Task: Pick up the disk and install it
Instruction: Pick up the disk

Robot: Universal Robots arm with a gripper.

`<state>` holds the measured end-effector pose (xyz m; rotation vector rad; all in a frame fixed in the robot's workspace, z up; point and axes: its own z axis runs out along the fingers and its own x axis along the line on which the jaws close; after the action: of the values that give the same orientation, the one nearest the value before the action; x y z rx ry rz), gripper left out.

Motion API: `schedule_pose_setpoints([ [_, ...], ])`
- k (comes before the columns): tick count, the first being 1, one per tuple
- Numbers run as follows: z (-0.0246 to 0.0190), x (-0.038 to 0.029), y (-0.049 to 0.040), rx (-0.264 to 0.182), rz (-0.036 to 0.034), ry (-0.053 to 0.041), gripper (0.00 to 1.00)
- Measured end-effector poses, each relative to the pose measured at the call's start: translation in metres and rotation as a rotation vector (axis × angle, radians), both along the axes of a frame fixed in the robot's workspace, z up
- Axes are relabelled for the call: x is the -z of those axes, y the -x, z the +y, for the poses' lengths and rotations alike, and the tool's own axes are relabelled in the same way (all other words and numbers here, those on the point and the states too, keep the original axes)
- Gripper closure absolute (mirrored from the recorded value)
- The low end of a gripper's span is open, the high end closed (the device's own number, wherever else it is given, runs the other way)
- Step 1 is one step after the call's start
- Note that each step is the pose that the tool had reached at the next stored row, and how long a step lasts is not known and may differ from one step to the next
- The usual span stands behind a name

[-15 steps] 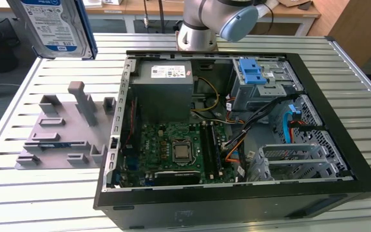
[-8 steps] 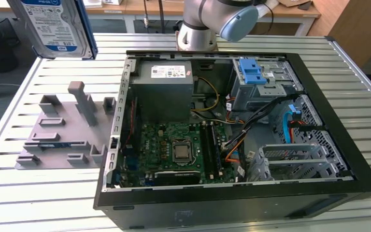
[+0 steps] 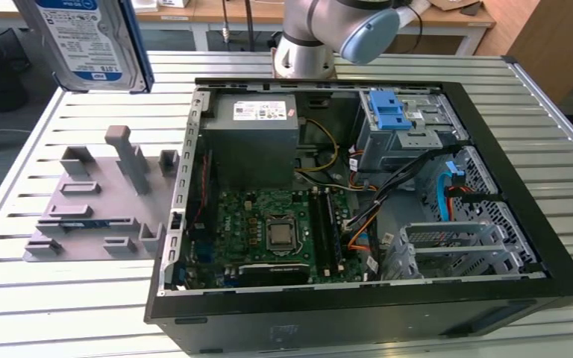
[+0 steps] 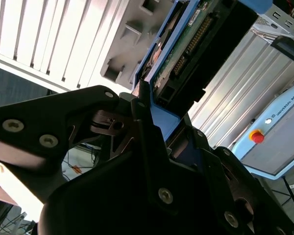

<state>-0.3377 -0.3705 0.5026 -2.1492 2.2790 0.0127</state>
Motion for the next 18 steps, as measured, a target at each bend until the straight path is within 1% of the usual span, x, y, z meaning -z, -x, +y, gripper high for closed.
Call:
schedule_pose_setpoints([
  [18,-0.0157,0.0000,-0.0248,0.000,0.0038,0.0000,0.64],
])
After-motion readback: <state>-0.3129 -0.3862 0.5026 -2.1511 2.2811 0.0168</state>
